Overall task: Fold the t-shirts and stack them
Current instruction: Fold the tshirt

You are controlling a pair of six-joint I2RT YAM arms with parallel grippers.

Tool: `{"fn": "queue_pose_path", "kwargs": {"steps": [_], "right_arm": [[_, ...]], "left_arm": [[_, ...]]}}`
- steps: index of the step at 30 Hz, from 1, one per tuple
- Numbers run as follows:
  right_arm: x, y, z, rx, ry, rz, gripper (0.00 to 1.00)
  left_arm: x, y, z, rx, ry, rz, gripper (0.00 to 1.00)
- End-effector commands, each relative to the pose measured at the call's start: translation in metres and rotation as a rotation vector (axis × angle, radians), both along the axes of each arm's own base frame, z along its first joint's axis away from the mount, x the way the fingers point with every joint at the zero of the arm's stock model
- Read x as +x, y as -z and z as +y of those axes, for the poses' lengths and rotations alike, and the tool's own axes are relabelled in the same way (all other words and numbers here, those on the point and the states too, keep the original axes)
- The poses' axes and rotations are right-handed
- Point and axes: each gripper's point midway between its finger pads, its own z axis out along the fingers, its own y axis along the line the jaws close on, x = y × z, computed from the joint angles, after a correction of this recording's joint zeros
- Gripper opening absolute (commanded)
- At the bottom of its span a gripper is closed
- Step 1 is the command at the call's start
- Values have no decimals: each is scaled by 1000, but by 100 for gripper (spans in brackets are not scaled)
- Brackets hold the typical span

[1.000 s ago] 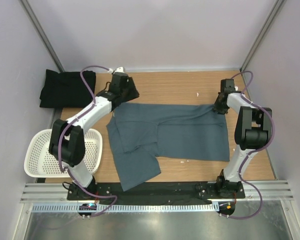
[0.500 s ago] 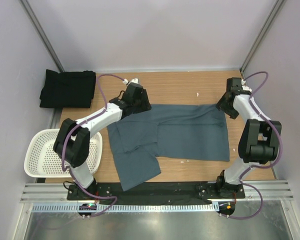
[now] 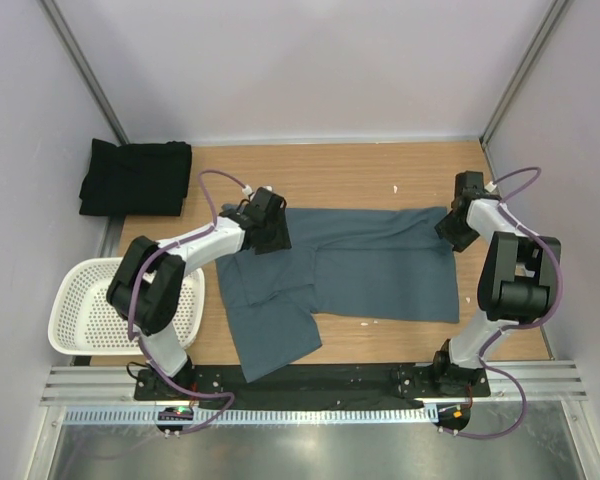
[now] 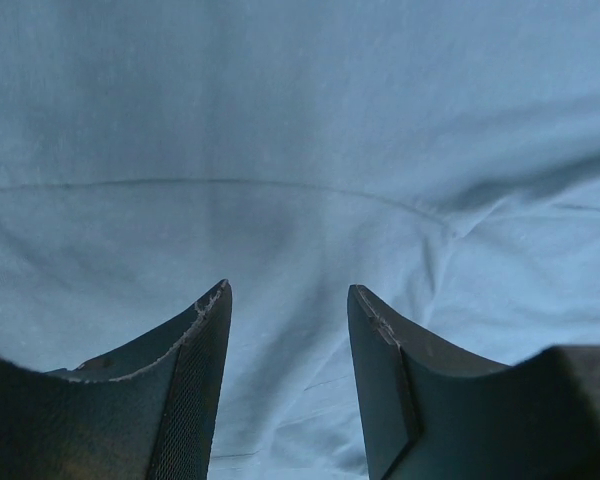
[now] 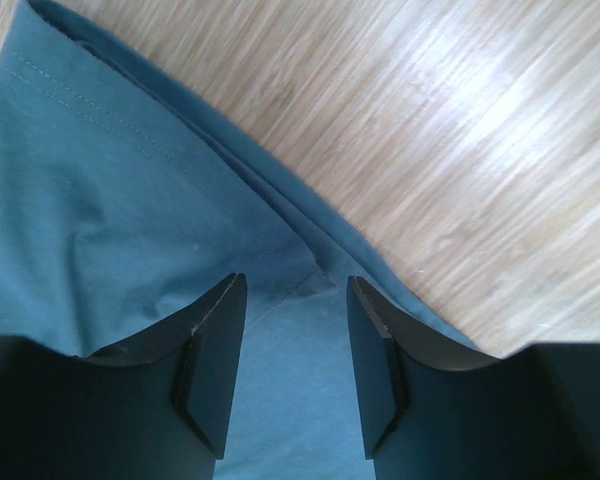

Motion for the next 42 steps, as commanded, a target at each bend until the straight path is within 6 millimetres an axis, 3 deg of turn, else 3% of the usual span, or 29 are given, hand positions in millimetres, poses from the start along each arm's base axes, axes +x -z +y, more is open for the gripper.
{"fn": "queue_pose_path", "kwargs": {"steps": [1,10,12,15,16,20,24,27,34,37,40,42], "right_arm": [[17,-2,3,32,29,-68,49],[13,5,4,39,34,-46,37],[10,9,3,35,37,-33,31],[5,13,2,25,31,-1,14],[4,11,-1,9,26,4,7],[5,-17,-17,-91,-26,8,1],[9,-52,-29,-181,-90,0,1],[9,-57,-31,-208,-144,0,1],[-2,-42,-17,-169,-242,23,1],[-22,-33,-16,-160,-239,87,2],[-43,-17,-3,-82,-246,159,11],[-56,-10,3,-46,-236,197,28]], "left_arm": [[-6,-10,1,-1,55,-16,51],[-12,-4,3,26,82,2,51],[-12,-3,3,26,83,5,51],[-14,1,2,33,97,16,50],[-15,2,3,38,102,22,50],[-21,7,4,55,123,36,50],[-24,10,2,59,141,43,49],[-25,14,2,65,144,49,49],[-31,23,7,87,132,80,48],[-34,25,11,103,124,92,48],[-34,21,11,100,120,86,48],[-34,17,9,89,130,82,48]]}}
